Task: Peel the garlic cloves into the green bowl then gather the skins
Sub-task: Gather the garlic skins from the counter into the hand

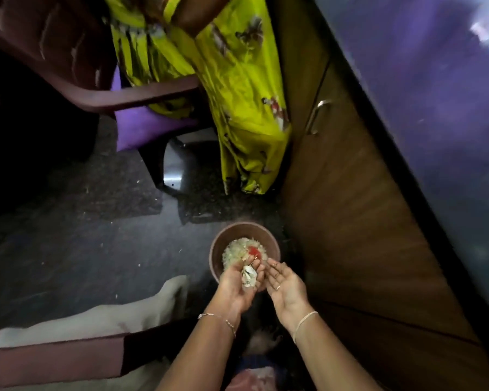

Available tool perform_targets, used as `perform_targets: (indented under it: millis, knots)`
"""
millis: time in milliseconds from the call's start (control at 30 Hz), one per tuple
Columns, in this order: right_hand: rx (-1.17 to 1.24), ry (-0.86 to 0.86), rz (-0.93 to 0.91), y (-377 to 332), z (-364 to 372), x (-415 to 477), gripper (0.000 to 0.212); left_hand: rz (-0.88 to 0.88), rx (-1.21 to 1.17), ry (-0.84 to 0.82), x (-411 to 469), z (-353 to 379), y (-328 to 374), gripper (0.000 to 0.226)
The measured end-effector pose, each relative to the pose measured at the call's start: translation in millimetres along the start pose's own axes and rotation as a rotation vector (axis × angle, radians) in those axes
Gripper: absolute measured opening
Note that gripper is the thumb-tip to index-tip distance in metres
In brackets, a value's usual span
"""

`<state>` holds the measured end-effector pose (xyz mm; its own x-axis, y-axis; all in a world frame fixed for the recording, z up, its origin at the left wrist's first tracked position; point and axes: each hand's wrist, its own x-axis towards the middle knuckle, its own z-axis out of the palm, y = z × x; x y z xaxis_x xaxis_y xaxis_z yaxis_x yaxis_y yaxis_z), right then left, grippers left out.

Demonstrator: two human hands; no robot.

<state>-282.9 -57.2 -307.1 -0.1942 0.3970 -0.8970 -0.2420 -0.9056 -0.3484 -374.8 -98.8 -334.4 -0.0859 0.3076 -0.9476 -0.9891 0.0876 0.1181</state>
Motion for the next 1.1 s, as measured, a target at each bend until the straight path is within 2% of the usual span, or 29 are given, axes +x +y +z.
perform_targets:
  millis: [167,300,567,700,800,967,1033,1100]
  knots:
    - [-0.066,0.038,0.007,16,-16,94,0.041,0.003,-0.001,0.033,67,-12,9,0.041]
    - [-0.126,0.025,-0.029,30,-29,130,0.038,0.026,0.063,0.045,91,-16,12,0.049]
    - [-0.373,-0.063,-0.248,70,-11,138,0.028,0.044,-0.048,-0.042,131,-40,16,0.081]
    - [-0.513,-0.238,-0.385,91,-2,129,0.030,-0.001,-0.108,-0.044,143,-39,21,0.097]
    - [-0.640,-0.359,-0.349,103,-5,141,0.031,0.015,-0.135,-0.048,151,-40,25,0.101]
    - [-0.740,-0.329,-0.188,87,-14,182,0.037,0.002,-0.118,-0.076,150,-45,31,0.106]
    - [-0.795,-0.315,-0.271,78,-14,187,0.040,0.003,-0.104,-0.075,149,-44,36,0.104]
    - [-0.845,-0.397,-0.387,76,-9,179,0.044,-0.008,-0.061,-0.062,145,-38,39,0.103]
